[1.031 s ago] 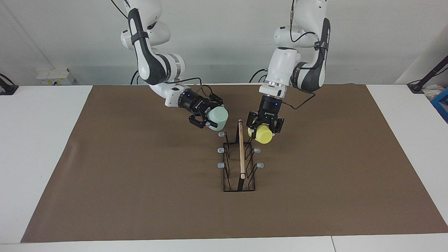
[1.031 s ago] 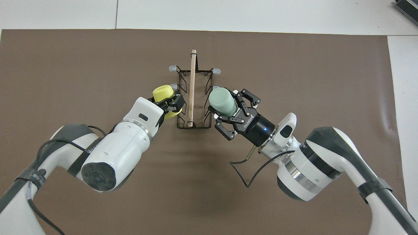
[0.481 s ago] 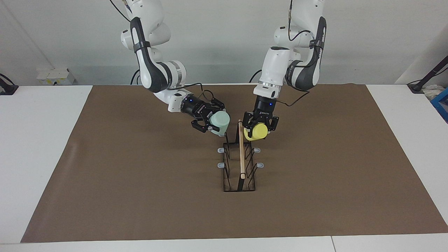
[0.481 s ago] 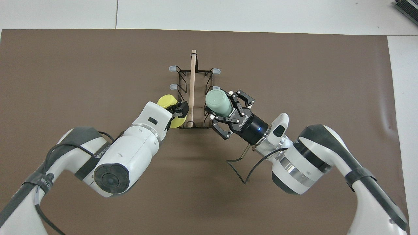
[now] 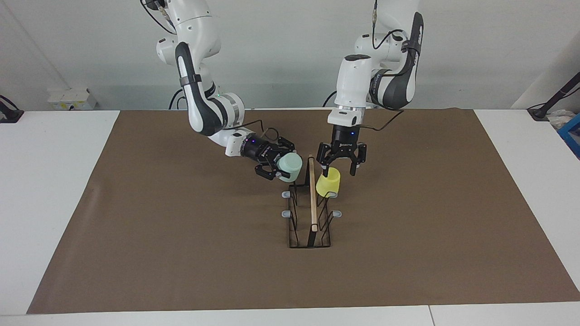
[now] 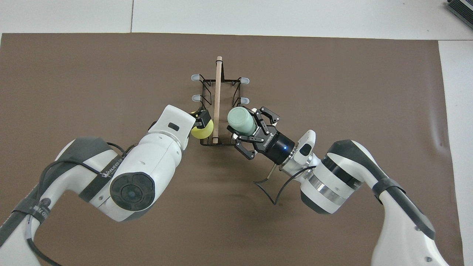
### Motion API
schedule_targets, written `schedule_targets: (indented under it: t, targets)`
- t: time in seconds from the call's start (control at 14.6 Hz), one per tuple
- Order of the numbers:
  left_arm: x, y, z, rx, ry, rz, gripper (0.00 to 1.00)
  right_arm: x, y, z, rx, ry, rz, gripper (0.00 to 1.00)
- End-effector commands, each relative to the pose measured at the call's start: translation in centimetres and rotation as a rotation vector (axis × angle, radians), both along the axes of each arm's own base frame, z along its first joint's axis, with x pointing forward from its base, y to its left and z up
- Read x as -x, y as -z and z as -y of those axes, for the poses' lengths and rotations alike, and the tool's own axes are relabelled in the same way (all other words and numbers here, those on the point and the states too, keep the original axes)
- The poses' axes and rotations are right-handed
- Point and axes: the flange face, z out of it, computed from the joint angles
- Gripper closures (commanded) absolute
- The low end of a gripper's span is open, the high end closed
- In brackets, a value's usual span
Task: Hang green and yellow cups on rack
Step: 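Hang the yellow cup on a rack peg with the left gripper, then open the left gripper and withdraw while the right gripper hangs green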
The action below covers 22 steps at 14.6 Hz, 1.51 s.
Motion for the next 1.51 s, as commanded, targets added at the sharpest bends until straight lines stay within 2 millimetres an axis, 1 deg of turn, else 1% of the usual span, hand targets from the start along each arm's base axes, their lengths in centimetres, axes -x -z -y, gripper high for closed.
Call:
schedule_targets:
  t: [0.0,0.21,0.27,0.41,0.62,0.76,0.89,0.96,1.03,1.1,1.31,1.44]
  targets:
    - [-1.8,-1.7,-0.1,-0.070,-0.024,-0.018,0.00,0.8,1.5,-0.1,-0.022,0.061,0.021,1.00]
    - [-3.3,-3.0,-1.2,-0.223,0.034,-0.091,0.00,2.0,3.7,0.3,-0.029,0.063,0.033,1.00]
    - [-3.8,-3.8,-1.5,-0.248,0.064,-0.124,0.00,2.4,4.7,0.4,-0.038,0.067,0.040,1.00]
    - [-4.7,-5.3,-3.0,-0.249,0.137,-0.210,0.00,3.4,5.8,0.8,-0.042,0.064,0.031,1.00]
    - [-6.6,-7.5,-8.1,-0.249,0.247,-0.347,0.00,4.3,6.5,1.3,-0.036,0.067,0.020,1.00]
    - [-7.5,-8.7,-12.0,-0.230,0.293,-0.390,0.00,4.4,6.6,1.4,-0.033,0.067,0.019,1.00]
    - [-8.3,-9.2,-15.7,-0.194,0.316,-0.423,0.00,4.2,6.4,1.4,-0.034,0.069,0.020,1.00]
    - [-8.5,-9.9,-17.6,-0.189,0.334,-0.439,0.00,4.0,6.4,1.4,-0.028,0.071,0.017,0.48]
    - [-8.7,-10.6,-19.3,-0.195,0.353,-0.461,0.00,3.7,6.3,1.2,-0.023,0.070,0.019,0.32]
    - [-8.7,-11.4,-20.9,-0.203,0.369,-0.480,0.00,3.5,6.2,1.2,-0.019,0.071,0.018,0.00]
    - [-8.5,-14.3,-24.9,-0.217,0.395,-0.519,0.00,2.7,5.7,0.7,0.007,0.066,0.006,0.00]
    - [-8.2,-15.5,-26.7,-0.220,0.403,-0.538,0.00,2.6,5.1,1.0,0.057,0.071,-0.049,0.00]
